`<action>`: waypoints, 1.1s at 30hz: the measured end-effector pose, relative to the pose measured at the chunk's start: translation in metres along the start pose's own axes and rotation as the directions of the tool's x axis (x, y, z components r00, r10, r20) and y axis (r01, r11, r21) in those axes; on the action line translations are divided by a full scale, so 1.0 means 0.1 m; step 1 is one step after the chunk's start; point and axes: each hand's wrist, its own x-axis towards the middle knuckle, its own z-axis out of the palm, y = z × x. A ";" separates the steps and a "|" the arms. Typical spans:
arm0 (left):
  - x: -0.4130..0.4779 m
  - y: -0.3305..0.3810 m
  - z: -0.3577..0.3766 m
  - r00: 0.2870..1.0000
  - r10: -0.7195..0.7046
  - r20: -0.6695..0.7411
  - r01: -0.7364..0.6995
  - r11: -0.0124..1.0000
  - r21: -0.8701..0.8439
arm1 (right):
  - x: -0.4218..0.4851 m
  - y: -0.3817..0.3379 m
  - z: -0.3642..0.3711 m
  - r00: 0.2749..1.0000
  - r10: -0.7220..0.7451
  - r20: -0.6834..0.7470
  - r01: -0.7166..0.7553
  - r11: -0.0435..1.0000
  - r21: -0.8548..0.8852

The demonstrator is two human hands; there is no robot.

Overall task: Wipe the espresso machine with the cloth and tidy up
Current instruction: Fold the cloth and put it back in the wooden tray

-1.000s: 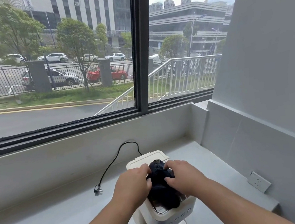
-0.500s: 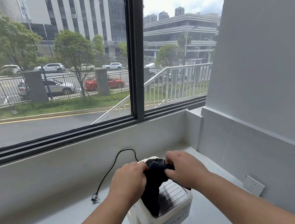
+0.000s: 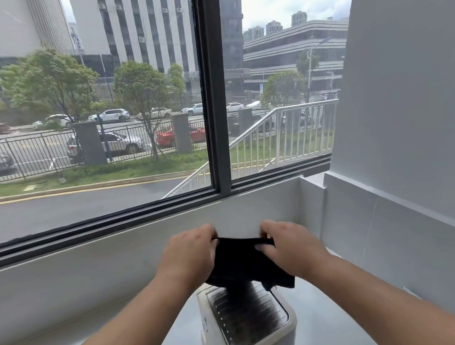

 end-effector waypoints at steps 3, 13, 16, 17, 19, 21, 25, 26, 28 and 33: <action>0.08 0.03 -0.15 0.998 0.041 -0.056 -0.036 0.996 0.077 | 0.14 0.02 -0.16 0.997 -0.033 -0.071 0.035 0.999 0.027; 0.09 0.01 -0.46 0.998 -0.063 -0.006 0.062 0.963 0.261 | 0.54 0.19 -0.36 0.998 -0.050 -0.043 0.057 0.983 0.173; 0.03 -0.02 -0.53 0.990 -0.116 0.077 0.086 0.945 0.314 | 0.62 0.18 -0.29 0.999 0.017 0.037 -0.029 0.936 0.351; 0.01 -0.03 -0.55 0.984 -0.137 0.115 0.099 0.952 0.290 | 0.64 0.16 -0.27 0.997 0.028 0.070 -0.055 0.908 0.416; -0.05 -0.02 -0.58 0.958 -0.189 0.214 0.123 0.950 0.287 | 0.65 0.10 -0.25 0.992 0.004 0.128 -0.067 0.864 0.500; -0.11 -0.02 -0.59 0.934 -0.243 0.263 0.136 0.921 0.366 | 0.65 0.02 -0.24 0.983 -0.054 0.174 -0.055 0.822 0.567; -0.24 -0.08 -0.59 0.909 -0.362 0.206 0.302 0.913 0.275 | 0.63 -0.15 -0.17 0.961 -0.100 0.257 -0.095 0.754 0.650; -0.28 -0.12 -0.59 0.887 -0.420 0.191 0.387 0.903 0.185 | 0.63 -0.18 -0.15 0.954 -0.100 0.283 -0.120 0.737 0.665; -0.39 -0.20 -0.58 0.818 -0.553 0.157 0.570 0.816 -0.097 | 0.63 -0.22 -0.12 0.935 -0.108 0.339 -0.182 0.674 0.716; -0.70 -0.28 -0.59 0.665 -0.745 0.046 0.672 0.571 -0.472 | 0.63 -0.33 0.05 0.921 -0.107 0.375 -0.262 0.542 0.799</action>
